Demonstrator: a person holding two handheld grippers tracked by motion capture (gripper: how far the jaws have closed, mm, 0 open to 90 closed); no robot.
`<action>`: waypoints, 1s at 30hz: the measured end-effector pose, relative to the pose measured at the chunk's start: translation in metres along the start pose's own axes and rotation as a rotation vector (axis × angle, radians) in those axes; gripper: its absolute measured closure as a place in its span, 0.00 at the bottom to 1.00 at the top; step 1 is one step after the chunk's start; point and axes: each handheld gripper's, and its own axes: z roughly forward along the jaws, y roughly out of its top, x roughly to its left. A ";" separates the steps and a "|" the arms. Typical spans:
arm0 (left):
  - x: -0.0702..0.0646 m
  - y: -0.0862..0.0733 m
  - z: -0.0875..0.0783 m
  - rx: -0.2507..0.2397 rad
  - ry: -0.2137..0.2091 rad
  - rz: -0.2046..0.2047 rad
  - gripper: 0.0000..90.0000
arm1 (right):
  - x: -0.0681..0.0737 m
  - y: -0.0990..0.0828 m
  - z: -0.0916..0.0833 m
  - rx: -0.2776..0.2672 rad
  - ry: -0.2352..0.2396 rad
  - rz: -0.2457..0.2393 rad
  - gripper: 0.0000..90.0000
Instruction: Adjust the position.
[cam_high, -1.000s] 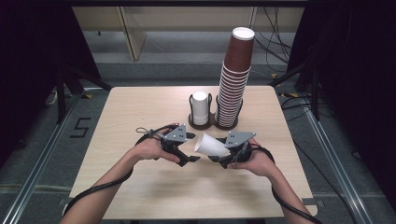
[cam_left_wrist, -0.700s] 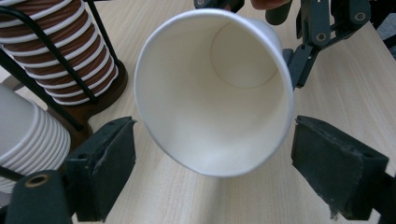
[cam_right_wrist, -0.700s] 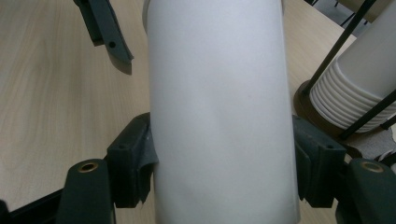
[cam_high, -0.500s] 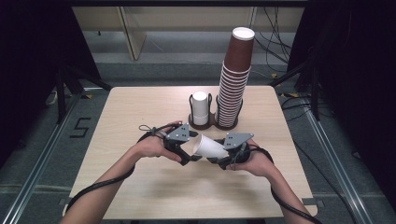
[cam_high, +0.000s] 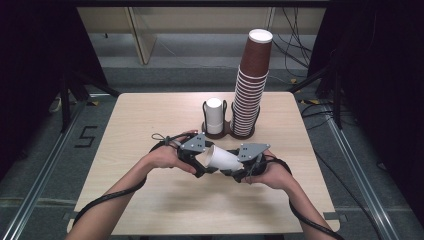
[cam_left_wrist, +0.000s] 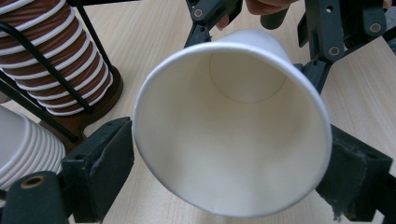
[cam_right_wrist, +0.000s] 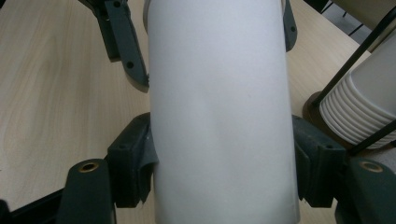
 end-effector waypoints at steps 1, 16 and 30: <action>0.000 0.000 0.000 0.000 0.002 0.002 0.14 | 0.000 0.000 0.000 -0.001 0.002 -0.001 0.37; -0.002 0.003 -0.003 -0.005 -0.029 0.039 0.22 | 0.000 0.001 0.003 0.009 0.025 -0.025 0.37; -0.004 0.007 -0.008 0.008 -0.037 0.080 0.26 | 0.001 0.002 0.005 0.027 0.040 -0.014 0.37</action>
